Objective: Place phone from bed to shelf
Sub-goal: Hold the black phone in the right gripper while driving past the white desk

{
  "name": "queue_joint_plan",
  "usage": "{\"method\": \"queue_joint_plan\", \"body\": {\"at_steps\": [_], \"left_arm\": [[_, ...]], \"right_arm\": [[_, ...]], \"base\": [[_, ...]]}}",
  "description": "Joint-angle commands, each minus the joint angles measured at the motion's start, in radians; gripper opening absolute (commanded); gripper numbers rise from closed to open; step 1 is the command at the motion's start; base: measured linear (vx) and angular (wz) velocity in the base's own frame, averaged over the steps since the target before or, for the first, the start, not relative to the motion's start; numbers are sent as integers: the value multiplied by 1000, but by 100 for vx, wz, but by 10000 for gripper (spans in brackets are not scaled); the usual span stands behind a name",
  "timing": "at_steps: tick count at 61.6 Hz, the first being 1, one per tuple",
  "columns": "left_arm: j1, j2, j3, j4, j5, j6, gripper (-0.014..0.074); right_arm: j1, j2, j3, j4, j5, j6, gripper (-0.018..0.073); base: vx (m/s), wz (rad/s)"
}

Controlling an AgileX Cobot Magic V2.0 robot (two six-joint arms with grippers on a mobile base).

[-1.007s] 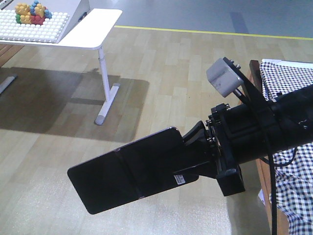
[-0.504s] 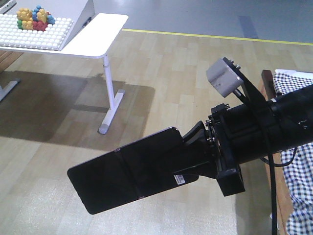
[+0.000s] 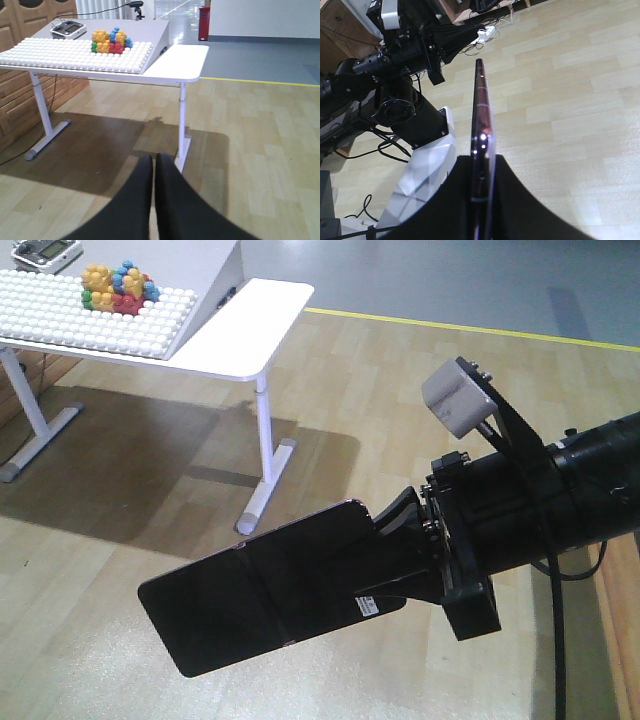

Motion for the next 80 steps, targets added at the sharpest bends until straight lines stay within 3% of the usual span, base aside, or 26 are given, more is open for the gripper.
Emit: {"method": "queue_joint_plan", "body": {"at_steps": [1, 80], "left_arm": [[-4, -5, 2, -6, -74, -4, 1], [-4, -5, 2, -6, -74, -4, 1]], "right_arm": [[1, -30, -27, 90, 74, -6, -1], [1, -30, -27, 90, 74, -6, -1]], "base": [[25, 21], [23, 18]]}}
